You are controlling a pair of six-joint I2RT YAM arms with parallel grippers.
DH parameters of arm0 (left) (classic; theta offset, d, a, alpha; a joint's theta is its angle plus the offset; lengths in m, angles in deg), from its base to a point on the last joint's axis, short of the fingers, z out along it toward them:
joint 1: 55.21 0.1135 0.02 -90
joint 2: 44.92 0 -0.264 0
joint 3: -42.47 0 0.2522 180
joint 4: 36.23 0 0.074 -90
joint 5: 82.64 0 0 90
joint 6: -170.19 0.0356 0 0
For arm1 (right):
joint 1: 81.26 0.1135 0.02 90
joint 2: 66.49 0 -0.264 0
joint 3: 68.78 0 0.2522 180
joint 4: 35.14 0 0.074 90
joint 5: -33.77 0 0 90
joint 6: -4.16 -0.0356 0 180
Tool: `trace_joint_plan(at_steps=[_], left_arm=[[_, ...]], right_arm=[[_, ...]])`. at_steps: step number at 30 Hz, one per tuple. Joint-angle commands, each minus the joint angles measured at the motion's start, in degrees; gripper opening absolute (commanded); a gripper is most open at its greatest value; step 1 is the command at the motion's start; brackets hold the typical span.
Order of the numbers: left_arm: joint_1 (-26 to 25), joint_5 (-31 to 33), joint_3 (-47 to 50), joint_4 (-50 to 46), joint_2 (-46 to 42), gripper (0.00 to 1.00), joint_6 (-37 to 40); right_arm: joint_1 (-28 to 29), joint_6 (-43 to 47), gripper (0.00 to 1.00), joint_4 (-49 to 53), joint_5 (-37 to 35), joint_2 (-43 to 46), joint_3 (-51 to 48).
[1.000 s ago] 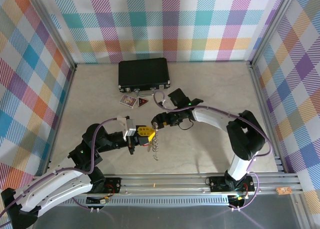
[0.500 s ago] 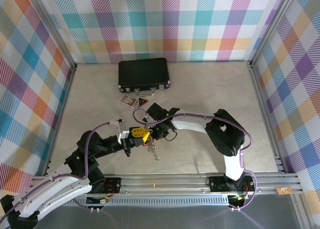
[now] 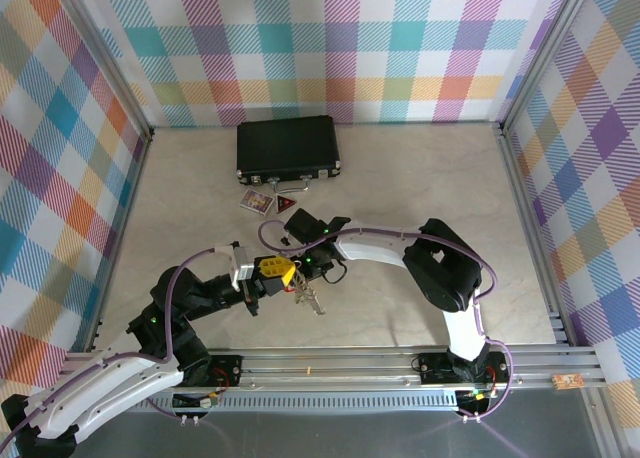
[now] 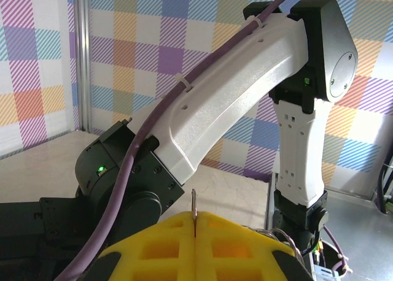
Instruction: Put the keys on the keyring
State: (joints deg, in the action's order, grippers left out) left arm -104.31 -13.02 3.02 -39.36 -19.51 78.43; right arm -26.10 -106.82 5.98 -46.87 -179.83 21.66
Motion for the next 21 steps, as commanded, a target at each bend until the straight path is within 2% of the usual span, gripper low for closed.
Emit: trace_joint_plan(at_steps=[1, 9, 21], left_arm=[[-0.6, 0.3, 0.0, 3.8, -0.7, 0.00, -0.4], [-0.6, 0.1, 0.2, 4.3, -0.2, 0.00, -0.7], [-0.6, 0.1, 0.2, 4.0, -0.2, 0.00, -0.3]], right_arm=[[0.5, 0.3, 0.34, 1.7, -0.9, -1.5, 1.7], [1.4, 1.0, 0.31, 2.9, -2.3, -2.8, 3.2], [1.5, 2.1, 0.17, 5.2, -5.3, -1.1, 3.0]])
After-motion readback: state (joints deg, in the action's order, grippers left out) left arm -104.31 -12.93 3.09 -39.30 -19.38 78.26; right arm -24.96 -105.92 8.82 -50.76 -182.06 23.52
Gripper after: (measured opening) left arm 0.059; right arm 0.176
